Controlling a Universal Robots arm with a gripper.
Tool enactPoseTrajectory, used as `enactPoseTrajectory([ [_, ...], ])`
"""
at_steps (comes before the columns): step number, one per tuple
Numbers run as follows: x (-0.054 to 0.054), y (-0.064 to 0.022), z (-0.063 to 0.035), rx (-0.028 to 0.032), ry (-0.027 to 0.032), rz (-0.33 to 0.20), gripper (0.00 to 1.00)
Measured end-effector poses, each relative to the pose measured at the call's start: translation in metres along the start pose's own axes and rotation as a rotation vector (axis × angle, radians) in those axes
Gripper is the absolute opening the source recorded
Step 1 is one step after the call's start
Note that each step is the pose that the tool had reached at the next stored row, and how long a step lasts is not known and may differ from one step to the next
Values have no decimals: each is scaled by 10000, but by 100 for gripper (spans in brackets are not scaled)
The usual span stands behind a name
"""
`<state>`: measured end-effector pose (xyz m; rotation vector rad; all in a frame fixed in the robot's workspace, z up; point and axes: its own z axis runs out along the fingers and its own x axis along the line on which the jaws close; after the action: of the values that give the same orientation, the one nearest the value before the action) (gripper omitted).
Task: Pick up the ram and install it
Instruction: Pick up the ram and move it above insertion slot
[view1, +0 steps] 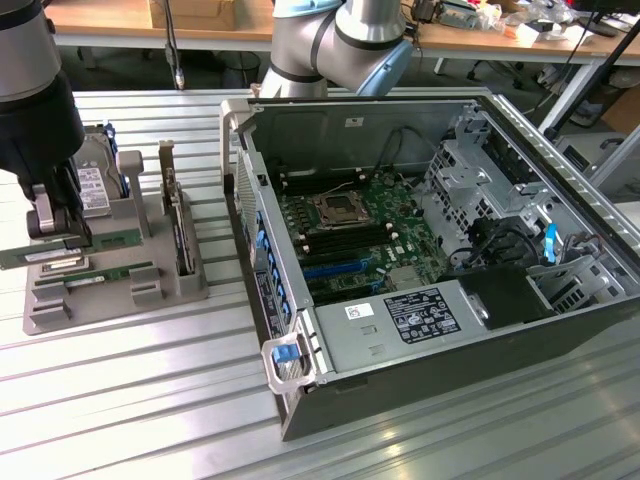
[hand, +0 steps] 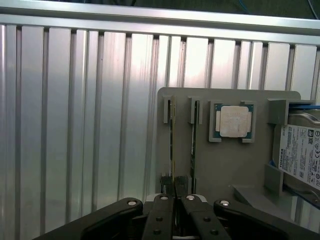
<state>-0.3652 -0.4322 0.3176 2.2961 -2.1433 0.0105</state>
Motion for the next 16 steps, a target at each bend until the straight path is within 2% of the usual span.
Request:
enactPoseTrajectory([
  [16,0,0,-66,1,0,0,12],
])
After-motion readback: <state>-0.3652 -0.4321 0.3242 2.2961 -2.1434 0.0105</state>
